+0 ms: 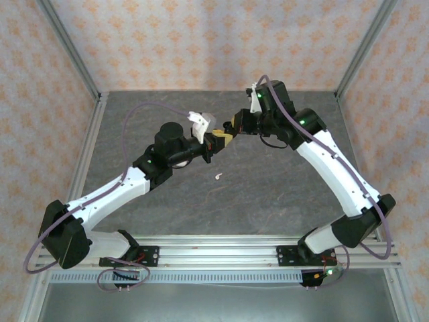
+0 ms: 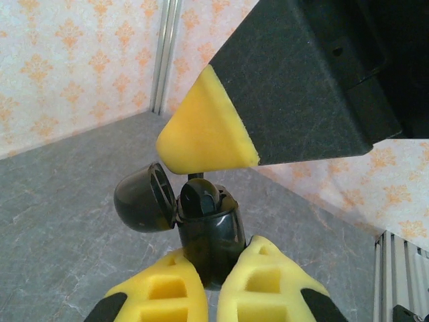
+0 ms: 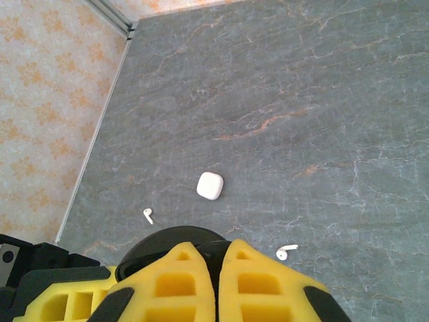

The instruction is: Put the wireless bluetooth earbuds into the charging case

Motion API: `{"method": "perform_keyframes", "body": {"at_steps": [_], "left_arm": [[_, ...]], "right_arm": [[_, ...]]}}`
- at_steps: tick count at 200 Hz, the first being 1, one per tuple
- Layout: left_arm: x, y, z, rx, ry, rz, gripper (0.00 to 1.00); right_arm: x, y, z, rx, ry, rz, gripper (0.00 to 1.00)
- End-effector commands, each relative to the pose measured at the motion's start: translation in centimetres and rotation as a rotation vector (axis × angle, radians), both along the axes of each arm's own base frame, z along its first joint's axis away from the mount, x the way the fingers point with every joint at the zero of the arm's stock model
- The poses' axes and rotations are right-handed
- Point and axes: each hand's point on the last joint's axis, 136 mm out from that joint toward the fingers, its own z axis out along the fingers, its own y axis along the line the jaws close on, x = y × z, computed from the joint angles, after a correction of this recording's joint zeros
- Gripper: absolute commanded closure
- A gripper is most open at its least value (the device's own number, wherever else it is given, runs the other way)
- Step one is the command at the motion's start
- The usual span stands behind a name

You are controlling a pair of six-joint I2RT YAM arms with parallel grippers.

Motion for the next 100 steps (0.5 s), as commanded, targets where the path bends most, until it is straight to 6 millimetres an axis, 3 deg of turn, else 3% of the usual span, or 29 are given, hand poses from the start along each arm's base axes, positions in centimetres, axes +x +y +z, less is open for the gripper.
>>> {"method": "perform_keyframes", "body": {"at_steps": [1, 100], "left_arm": [[-0.5, 0.3, 1.5, -0.033, -0.034, 0.008, 1.0], [-0.2, 0.1, 1.0, -0.016, -0.031, 0.013, 1.0]], "right_arm": [[-0.5, 0.3, -0.3, -0.012, 0.021, 0.039, 0.93], [-2.4, 0.4, -1.3, -0.025, 0.099, 0.097, 0.93]]}}
